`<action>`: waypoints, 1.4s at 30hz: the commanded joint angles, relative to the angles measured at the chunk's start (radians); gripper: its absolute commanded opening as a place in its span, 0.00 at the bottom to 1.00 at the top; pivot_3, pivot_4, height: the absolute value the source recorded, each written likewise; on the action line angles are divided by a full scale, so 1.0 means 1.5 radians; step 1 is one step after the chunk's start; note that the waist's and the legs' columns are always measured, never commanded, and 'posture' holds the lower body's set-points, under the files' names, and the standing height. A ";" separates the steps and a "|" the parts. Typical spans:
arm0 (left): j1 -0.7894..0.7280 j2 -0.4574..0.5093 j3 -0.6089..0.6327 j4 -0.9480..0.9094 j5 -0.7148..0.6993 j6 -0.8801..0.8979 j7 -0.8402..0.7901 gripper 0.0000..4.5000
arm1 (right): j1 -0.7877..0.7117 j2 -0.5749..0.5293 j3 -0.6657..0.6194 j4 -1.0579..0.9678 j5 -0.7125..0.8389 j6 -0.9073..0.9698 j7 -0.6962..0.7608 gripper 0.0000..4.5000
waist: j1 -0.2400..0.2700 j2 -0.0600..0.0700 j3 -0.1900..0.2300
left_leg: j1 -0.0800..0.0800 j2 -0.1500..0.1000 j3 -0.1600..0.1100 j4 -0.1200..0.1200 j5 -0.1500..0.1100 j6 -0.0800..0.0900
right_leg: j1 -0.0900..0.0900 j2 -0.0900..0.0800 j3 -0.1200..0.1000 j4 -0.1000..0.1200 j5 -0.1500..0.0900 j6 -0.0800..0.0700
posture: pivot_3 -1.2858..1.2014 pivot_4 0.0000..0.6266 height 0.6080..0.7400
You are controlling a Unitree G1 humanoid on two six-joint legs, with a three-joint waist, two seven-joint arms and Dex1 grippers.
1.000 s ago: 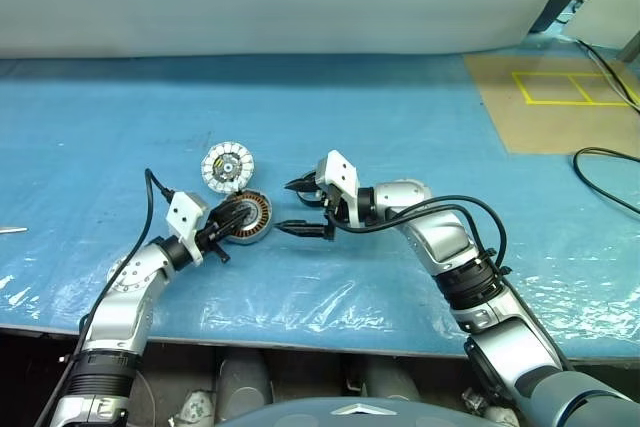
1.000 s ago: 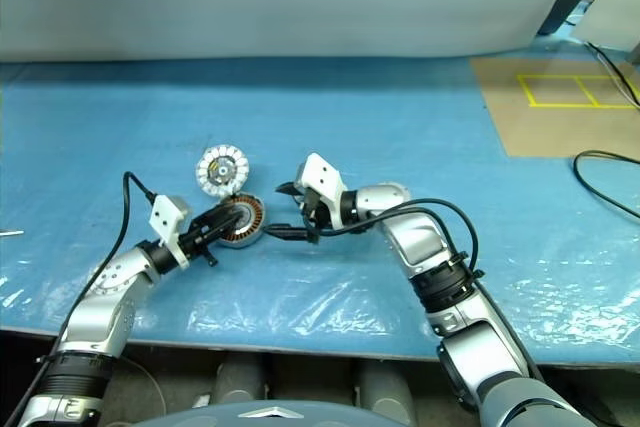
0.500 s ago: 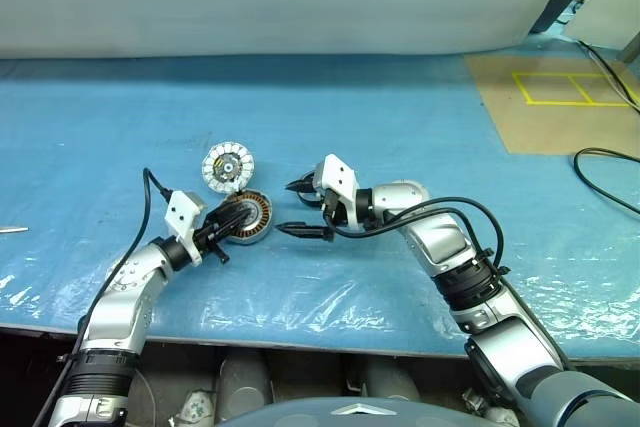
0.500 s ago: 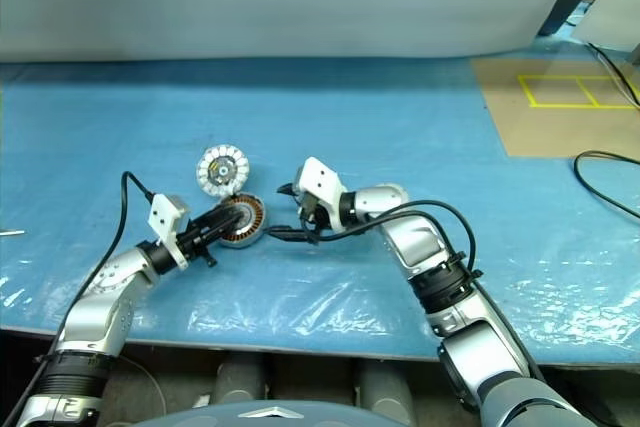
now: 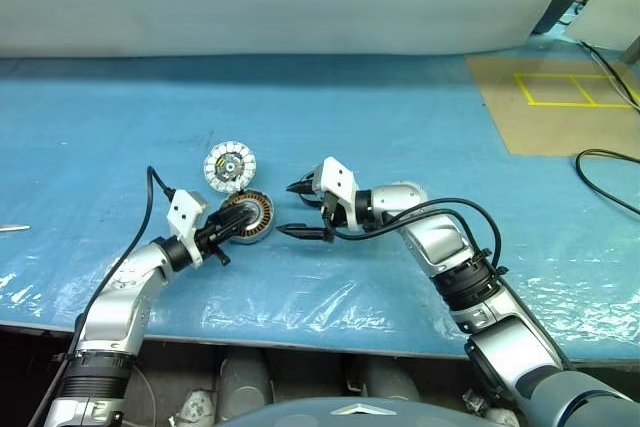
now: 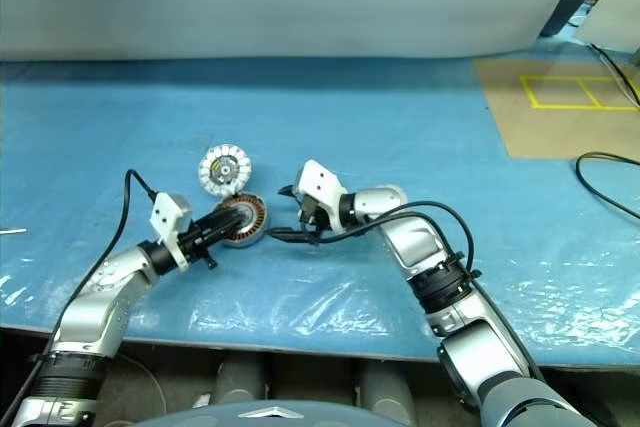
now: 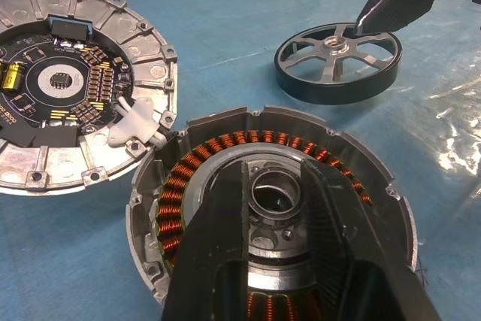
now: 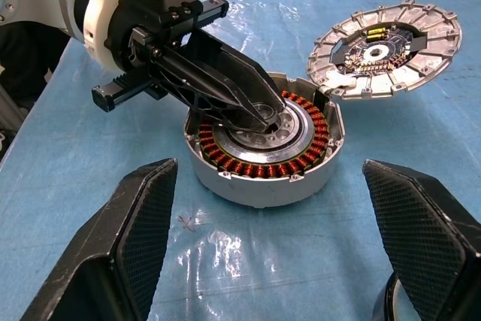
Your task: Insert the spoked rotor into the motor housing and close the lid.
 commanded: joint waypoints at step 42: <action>0.011 0.005 0.002 0.006 0.004 -0.004 0.003 0.15 | -0.003 0.008 0.003 0.028 -0.025 -0.043 -0.004 0.92 | 0.000 0.000 0.000 | 0.000 0.000 0.000 0.000 0.000 0.000 | 0.000 0.000 0.000 0.000 0.000 0.000 | 0.52 0.24 1.00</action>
